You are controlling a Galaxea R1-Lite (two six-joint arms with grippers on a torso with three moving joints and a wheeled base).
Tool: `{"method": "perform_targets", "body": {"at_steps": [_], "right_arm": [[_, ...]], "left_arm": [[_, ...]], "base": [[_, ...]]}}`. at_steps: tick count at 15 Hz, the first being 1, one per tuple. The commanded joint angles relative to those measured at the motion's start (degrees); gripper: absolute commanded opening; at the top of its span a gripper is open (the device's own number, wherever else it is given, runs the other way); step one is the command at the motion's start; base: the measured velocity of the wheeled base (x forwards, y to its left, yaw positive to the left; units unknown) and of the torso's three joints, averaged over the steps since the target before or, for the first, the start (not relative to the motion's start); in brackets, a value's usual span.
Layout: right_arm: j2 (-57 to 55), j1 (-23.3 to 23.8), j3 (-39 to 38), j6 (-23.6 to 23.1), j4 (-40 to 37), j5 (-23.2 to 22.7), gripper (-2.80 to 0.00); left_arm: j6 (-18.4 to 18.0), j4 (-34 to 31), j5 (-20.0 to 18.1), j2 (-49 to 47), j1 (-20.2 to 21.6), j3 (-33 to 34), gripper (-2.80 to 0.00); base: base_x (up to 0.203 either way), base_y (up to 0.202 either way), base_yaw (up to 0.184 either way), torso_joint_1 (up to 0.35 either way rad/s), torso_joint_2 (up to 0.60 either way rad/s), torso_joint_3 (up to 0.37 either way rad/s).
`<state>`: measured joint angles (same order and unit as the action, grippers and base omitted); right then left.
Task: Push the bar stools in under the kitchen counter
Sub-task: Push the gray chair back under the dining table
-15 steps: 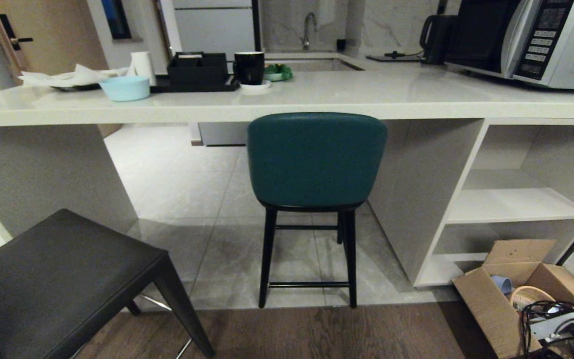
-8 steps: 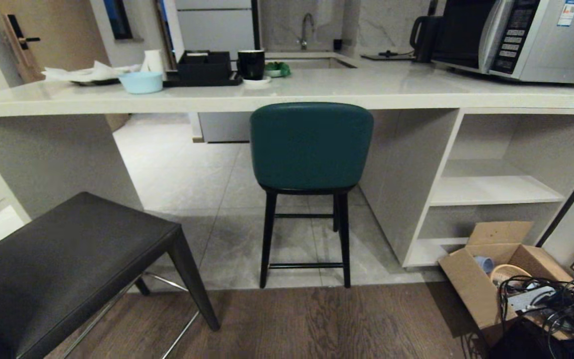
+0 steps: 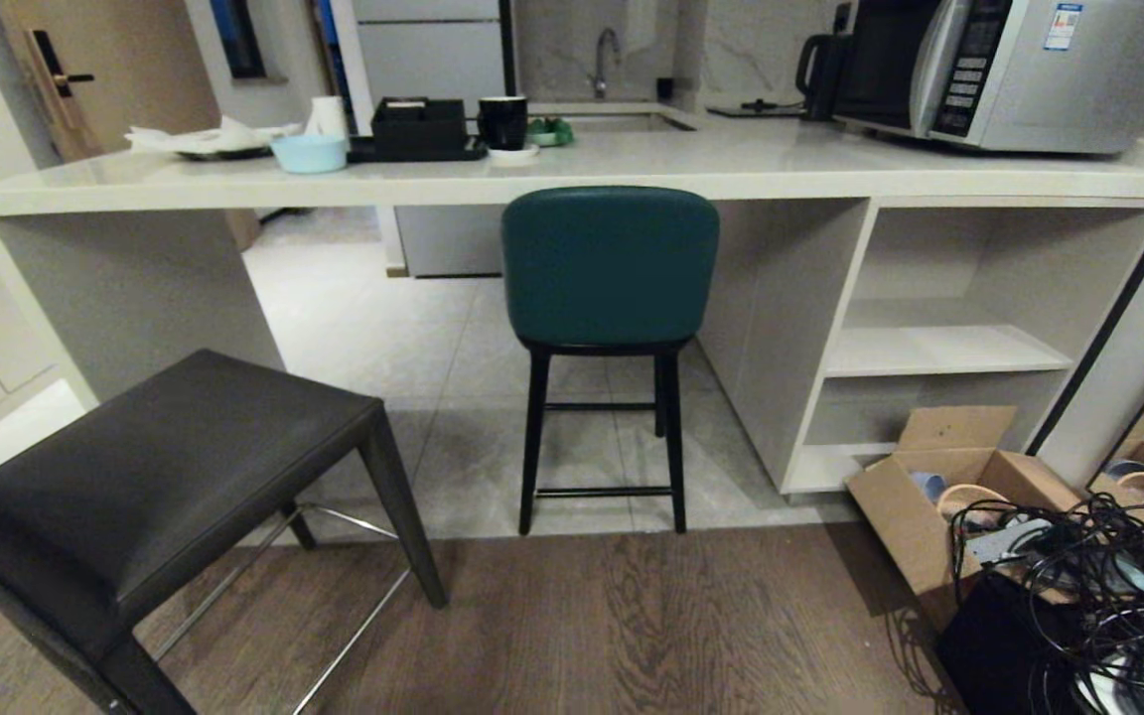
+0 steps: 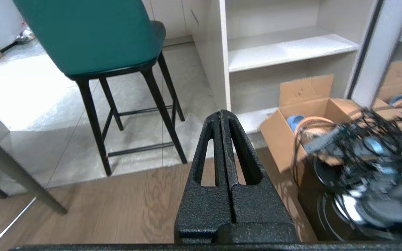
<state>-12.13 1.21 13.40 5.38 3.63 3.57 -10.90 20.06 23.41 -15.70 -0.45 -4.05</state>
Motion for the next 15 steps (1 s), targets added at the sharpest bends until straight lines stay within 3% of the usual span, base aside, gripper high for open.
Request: {"method": "perform_targets", "body": {"at_steps": [1, 3, 6, 7, 9, 14, 15], "right_arm": [[-0.09, -0.06, -0.29, 0.07, 0.06, 0.02, -2.8], [1.56, -0.21, -1.52, -0.01, -0.02, -0.87, -2.8], [3.81, -0.5, -5.5, -1.52, -0.03, -6.52, -2.8], [3.91, -0.52, -7.36, -2.3, 0.04, -6.84, -2.8], [6.89, -0.62, -12.12, -3.69, -0.03, -6.99, -2.8], [12.13, -0.77, -12.09, -9.11, -3.28, -6.73, -2.8], [12.13, -0.78, -12.97, -9.32, -3.38, -5.75, -2.8]], "left_arm": [[-0.82, -7.75, -0.48, 4.65, 1.66, 0.41, -2.8], [-1.39, -9.05, -5.02, 10.79, 0.8, 3.23, -2.8], [1.36, -13.18, -19.88, 15.91, 0.48, 4.04, -2.8], [2.16, -14.26, -21.72, 15.8, 0.45, 4.13, -2.8], [3.0, -14.35, -22.35, 15.79, 0.45, 4.31, -2.8], [5.62, -14.88, -22.27, 15.79, 0.27, 4.22, -2.8], [8.07, -15.12, -22.25, 15.79, 0.27, 4.13, -2.8]], "base": [[-0.196, 0.0, -0.001, 0.002, 0.01, -0.002], [-0.171, 0.0, -0.002, 0.003, 0.0, 0.0], [-0.025, 0.0, -0.002, 0.001, 0.0, 0.002], [0.0, 0.0, 0.0, 0.0, 0.0, 0.0], [0.0, 0.0, 0.0, 0.0, 0.0, 0.0], [0.0, 0.0, 0.0, 0.0, 0.0, 0.0], [0.0, 0.0, 0.0, 0.0, 0.0, 0.0]]}}
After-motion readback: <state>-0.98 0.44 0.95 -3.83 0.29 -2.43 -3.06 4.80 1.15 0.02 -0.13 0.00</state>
